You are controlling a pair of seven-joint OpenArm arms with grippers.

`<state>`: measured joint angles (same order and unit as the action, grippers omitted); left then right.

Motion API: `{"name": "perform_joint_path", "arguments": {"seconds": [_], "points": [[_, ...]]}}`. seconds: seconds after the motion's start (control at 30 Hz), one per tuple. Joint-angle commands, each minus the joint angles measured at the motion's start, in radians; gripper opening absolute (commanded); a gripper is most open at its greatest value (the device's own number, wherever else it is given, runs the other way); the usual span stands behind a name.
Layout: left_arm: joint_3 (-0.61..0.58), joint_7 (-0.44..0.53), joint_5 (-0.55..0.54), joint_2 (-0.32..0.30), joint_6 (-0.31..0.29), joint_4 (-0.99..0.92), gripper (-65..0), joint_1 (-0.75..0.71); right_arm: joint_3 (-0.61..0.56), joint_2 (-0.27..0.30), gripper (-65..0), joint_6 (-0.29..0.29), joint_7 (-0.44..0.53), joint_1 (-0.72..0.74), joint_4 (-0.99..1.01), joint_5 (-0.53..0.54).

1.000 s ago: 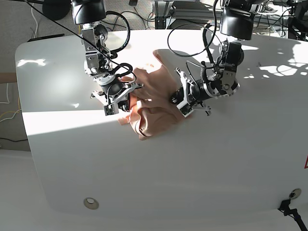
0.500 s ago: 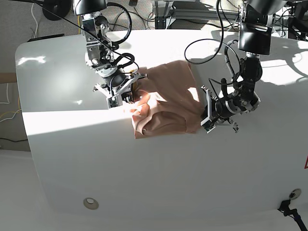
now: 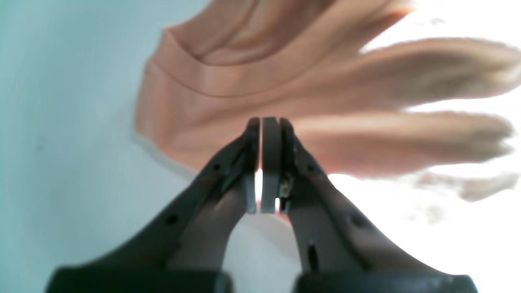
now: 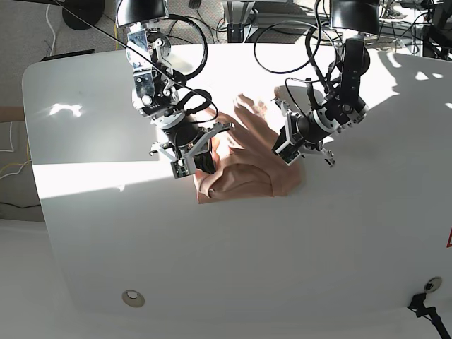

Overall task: Fold the T-shirt properly
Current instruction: 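Hold the bundle with both grippers and flatten it into a square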

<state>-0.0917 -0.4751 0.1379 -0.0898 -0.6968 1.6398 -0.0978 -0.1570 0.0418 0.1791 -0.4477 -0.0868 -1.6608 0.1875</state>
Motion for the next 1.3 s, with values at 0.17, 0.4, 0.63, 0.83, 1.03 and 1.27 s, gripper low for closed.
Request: {"name": "perform_joint_path", "arguments": {"seconds": [0.17, 0.4, 0.63, 0.83, 1.03, 1.27], "points": [[-0.044, 0.031, -0.016, 0.002, -0.001, -0.149, -65.0, 0.034, -0.002, 0.023, -65.0, 0.0, 0.145, 0.002, 0.173, 0.002], [-0.036, 0.032, -0.017, -0.052, -0.001, -0.255, -65.0, 0.126, -0.002, 0.04, -65.0, -0.002, 0.148, -0.024, 0.169, 0.005], [-0.033, 0.032, -0.019, -0.075, -0.001, -0.255, -65.0, 0.128, 0.06, 0.045, -65.0, -0.002, 0.148, 0.022, 0.202, 0.002], [-0.016, 0.032, -0.019, -0.077, -0.001, -0.253, -65.0, 0.089, 0.142, 0.106, -65.0, 0.006, 0.148, 0.106, 0.278, 0.005], [-0.015, 0.032, -0.019, -0.08, -0.001, -0.235, -65.0, 0.089, 0.142, 0.115, -65.0, 0.003, 0.051, 0.069, 0.052, 0.008], [-0.015, 0.029, -0.019, -0.078, -0.001, -0.189, -65.0, 0.089, 0.113, -0.02, -65.0, 0.007, -0.018, 0.095, 0.0, 0.004]]}}
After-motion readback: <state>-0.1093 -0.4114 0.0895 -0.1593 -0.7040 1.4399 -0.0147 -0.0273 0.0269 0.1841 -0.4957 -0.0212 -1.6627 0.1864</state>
